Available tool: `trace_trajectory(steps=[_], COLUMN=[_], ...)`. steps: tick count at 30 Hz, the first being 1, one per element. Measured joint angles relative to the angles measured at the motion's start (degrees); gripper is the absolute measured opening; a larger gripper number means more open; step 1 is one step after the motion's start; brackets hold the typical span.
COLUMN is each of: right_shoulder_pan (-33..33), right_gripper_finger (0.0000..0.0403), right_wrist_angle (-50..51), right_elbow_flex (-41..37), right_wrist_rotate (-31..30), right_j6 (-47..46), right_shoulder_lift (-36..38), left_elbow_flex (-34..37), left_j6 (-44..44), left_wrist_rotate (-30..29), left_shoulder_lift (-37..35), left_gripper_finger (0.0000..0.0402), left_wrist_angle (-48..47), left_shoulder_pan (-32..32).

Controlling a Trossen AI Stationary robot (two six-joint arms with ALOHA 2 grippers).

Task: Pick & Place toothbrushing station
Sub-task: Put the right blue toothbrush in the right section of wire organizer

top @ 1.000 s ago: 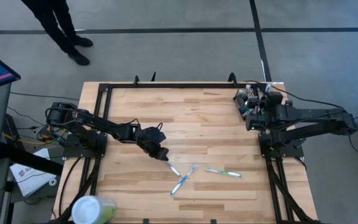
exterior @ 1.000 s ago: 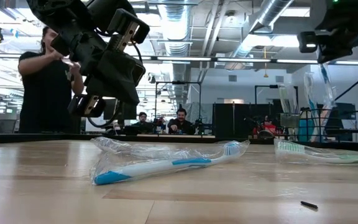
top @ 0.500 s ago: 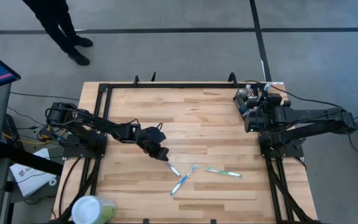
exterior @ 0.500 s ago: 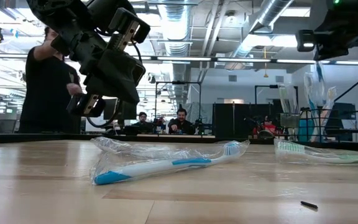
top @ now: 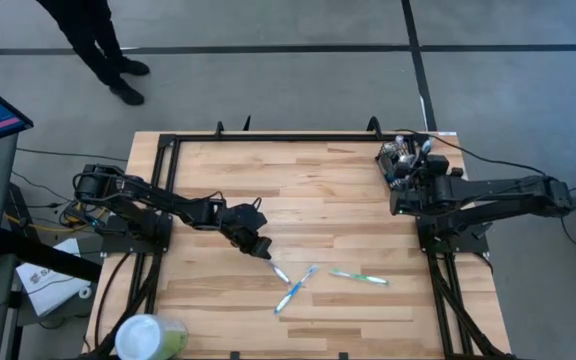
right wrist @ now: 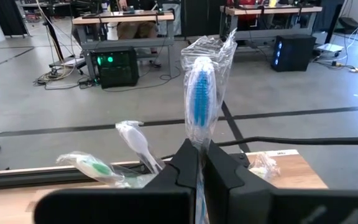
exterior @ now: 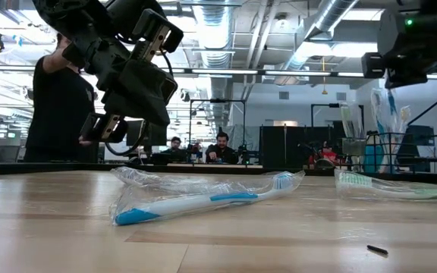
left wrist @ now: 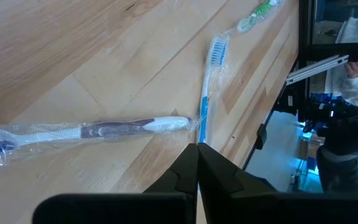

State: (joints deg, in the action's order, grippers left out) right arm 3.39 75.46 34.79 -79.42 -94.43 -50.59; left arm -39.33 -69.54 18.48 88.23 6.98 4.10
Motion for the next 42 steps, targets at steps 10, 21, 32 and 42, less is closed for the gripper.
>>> trace_trajectory(steps=[10, 21, 32, 42], right_shoulder_pan=[0.5, 0.5, 2.5, 2.5], right_gripper_finger=[0.0000, 0.0000, 0.0005, 0.0007], right_wrist_angle=[-7.1, -10.6, -17.9, -21.5], right_elbow_flex=[-6.0, -9.7, -11.8, -11.7], right_wrist_rotate=[-0.4, -0.4, 0.3, 0.8], right_j6=[-0.1, -0.1, -0.1, -0.1], right_shoulder_lift=[0.0, -2.5, -8.1, -14.0], left_elbow_flex=[0.0, 0.0, 0.0, 0.0], left_j6=[-0.4, -1.1, -1.1, -0.8], left_wrist_rotate=[1.0, 1.4, 1.5, 1.5], left_shoulder_lift=[0.0, 0.0, 0.0, 0.0], left_gripper_finger=[0.0000, 0.0000, 0.0000, 0.0000], left_wrist_angle=[0.0, 0.0, 0.0, 0.0], left_shoulder_pan=[0.0, 0.0, 0.0, 0.0])
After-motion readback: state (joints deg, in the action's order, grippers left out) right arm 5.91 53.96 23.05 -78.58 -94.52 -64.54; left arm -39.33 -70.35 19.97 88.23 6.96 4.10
